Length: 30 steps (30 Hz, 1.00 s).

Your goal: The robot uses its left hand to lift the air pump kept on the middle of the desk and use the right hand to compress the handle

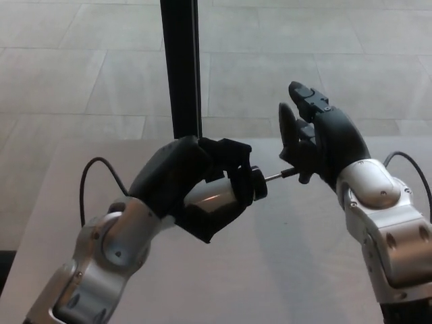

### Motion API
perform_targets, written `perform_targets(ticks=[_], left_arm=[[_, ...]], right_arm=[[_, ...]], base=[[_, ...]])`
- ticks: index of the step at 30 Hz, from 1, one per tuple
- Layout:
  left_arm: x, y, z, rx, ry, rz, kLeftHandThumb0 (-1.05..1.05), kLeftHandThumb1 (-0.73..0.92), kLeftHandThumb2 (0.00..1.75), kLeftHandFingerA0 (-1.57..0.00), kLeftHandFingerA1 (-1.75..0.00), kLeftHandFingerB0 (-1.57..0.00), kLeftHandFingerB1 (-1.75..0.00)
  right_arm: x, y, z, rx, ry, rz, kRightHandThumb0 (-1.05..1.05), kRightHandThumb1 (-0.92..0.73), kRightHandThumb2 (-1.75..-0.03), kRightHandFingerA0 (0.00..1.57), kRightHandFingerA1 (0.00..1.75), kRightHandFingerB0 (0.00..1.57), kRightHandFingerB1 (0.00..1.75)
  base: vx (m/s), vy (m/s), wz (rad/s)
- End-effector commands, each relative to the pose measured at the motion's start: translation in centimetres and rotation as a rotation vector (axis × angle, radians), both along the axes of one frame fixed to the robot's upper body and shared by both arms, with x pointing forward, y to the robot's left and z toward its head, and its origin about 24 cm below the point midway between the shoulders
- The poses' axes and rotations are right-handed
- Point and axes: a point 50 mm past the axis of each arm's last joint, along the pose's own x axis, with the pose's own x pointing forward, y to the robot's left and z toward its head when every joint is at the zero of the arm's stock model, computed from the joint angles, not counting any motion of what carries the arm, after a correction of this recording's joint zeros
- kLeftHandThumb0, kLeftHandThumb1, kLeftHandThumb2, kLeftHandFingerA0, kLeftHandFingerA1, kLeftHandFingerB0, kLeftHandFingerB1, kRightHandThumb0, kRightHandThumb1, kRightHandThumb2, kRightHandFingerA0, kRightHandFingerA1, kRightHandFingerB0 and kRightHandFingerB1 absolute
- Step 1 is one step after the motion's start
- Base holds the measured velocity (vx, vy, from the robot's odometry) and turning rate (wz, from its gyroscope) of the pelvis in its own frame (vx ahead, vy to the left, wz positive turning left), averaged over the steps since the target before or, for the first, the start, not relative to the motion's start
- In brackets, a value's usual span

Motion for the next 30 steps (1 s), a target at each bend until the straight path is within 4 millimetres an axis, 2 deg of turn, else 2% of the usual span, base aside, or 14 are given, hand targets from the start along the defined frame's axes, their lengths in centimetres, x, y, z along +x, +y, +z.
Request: perform_targets(ticks=[1, 3, 4, 8, 9, 10, 11, 15, 16, 25, 26, 27, 29, 30], left_arm=[[0.2, 0.1, 2.0, -0.018, -0.09, 0.01, -0.05, 0.35, 1.52, -1.06, -1.73, -0.93, -1.56], [0.2, 0.1, 2.0, -0.023, -0.084, 0.018, -0.05, 0.35, 1.52, -1.06, -1.73, -0.93, -1.56], [0.3, 0.4, 2.2, -0.038, -0.082, 0.022, -0.04, 0.35, 1.54, -1.08, -1.72, -0.95, -1.55], [0.4, 0.7, 2.3, -0.06, -0.085, 0.048, -0.04, 0.31, 1.58, -1.1, -1.71, -0.98, -1.56], [0.4, 0.5, 2.2, -0.072, -0.091, 0.048, -0.06, 0.31, 1.56, -1.08, -1.73, -0.96, -1.56], [0.5, 0.4, 2.1, -0.078, -0.091, 0.051, -0.06, 0.31, 1.56, -1.08, -1.73, -0.96, -1.56], [0.5, 0.3, 2.0, -0.09, -0.083, 0.048, -0.05, 0.34, 1.55, -1.09, -1.73, -0.97, -1.56], [0.6, 0.0, 1.8, -0.098, -0.082, 0.04, -0.09, 0.36, 1.55, -1.1, -1.73, -0.97, -1.57], [0.6, 0.0, 1.8, -0.099, -0.082, 0.038, -0.09, 0.36, 1.53, -1.11, -1.73, -0.97, -1.57], [0.7, -0.2, 1.2, -0.101, -0.108, 0.023, -0.11, 0.41, 1.41, -1.12, -1.71, -0.97, -1.52], [0.7, -0.4, 1.2, -0.098, -0.114, 0.019, -0.11, 0.43, 1.36, -1.13, -1.7, -0.99, -1.49], [0.8, -0.4, 1.3, -0.097, -0.115, 0.017, -0.11, 0.43, 1.32, -1.11, -1.69, -1.01, -1.52], [0.9, -0.6, 1.3, -0.099, -0.114, 0.019, -0.12, 0.47, 1.26, -1.09, -1.68, -1.0, -1.49], [0.9, -0.6, 1.3, -0.104, -0.113, 0.019, -0.25, 0.52, 1.1, -1.32, -1.39, -1.14, -1.24]], right_arm=[[-0.3, -0.7, -0.7, 0.074, -0.009, -0.011, -1.03, -0.92, -1.25, 0.0, 0.2, 0.0, 0.03], [-0.4, -0.8, -0.7, 0.076, -0.006, -0.016, -1.03, -0.92, -1.25, 0.0, 0.2, 0.0, 0.03], [-0.3, -1.0, -0.6, 0.094, -0.019, -0.017, -0.92, -0.92, -0.97, 0.0, 0.0, 0.0, 0.0], [-0.3, -0.8, 0.5, 0.147, -0.07, -0.008, -0.93, -0.92, -0.98, 0.0, 0.0, 0.0, 0.0], [-0.2, -0.8, 1.0, 0.168, -0.074, -0.011, -1.05, -0.92, -1.29, 0.0, 0.2, 0.0, 0.03], [-0.2, -0.7, 1.2, 0.184, -0.078, -0.014, -1.05, -0.92, -1.29, 0.0, 0.2, 0.0, 0.03], [-0.2, -0.7, 1.4, 0.194, -0.084, -0.01, -0.97, -0.92, -0.98, 0.0, 0.0, 0.0, 0.0], [-0.3, -0.4, 2.3, 0.184, -0.125, 0.004, -0.95, -0.92, -0.98, 0.0, 0.0, 0.0, 0.0], [-0.3, -0.3, 2.5, 0.181, -0.129, 0.003, -1.02, -0.91, -1.29, 0.0, 0.22, 0.0, 0.04], [-0.5, 0.6, 3.8, 0.168, -0.172, 0.043, -1.04, -0.88, -1.28, 0.0, 0.19, 0.0, 0.04], [-0.7, 0.7, 3.7, 0.176, -0.168, 0.058, -0.95, -0.92, -0.88, 0.0, 0.0, 0.0, 0.0], [-0.7, 0.8, 3.6, 0.171, -0.165, 0.064, -1.05, -0.88, -1.29, 0.0, 0.17, 0.0, 0.03], [-0.9, 1.0, 3.5, 0.13, -0.161, 0.083, -1.05, -0.87, -1.29, 0.0, 0.18, 0.0, 0.03], [-0.9, 1.1, 3.3, 0.129, -0.156, 0.085, -1.05, -0.88, -1.29, 0.0, 0.17, 0.0, 0.02]], base=[[0.0, 0.0, 0.0], [0.0, 0.0, 0.0], [0.0, 0.0, 0.0], [0.0, 0.0, 0.0], [0.0, 0.0, 0.0], [0.0, 0.0, 0.0], [0.0, 0.0, 0.0], [0.0, 0.0, 0.0], [0.0, 0.0, 0.0], [0.0, 0.0, 0.0], [0.0, 0.0, 0.0], [0.0, 0.0, 0.0], [0.0, 0.0, 0.0], [0.0, 0.0, 0.0]])
